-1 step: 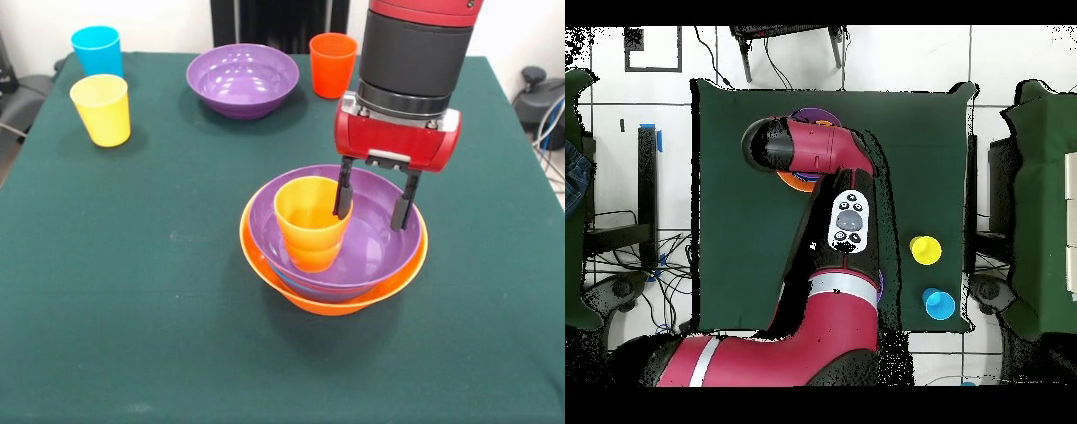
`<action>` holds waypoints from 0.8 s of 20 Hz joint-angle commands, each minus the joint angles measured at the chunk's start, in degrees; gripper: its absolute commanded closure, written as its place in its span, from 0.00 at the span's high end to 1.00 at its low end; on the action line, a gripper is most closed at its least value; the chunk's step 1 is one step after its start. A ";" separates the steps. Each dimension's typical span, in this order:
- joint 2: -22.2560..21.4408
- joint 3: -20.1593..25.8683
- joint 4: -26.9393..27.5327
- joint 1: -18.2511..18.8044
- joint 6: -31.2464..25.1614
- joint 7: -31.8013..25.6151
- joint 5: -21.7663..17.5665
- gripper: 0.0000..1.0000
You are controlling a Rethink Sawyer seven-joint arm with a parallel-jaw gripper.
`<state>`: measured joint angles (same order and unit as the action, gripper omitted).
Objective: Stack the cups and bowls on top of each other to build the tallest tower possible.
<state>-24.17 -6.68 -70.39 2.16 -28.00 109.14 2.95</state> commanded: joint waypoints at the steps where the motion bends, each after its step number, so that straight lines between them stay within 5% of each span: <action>1: 2.80 3.34 -2.19 -0.36 0.58 6.86 -0.32 1.00; 16: 2.85 3.31 -2.01 -0.35 0.22 6.91 -0.21 1.00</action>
<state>-24.17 -6.68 -70.39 2.16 -28.00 109.14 2.95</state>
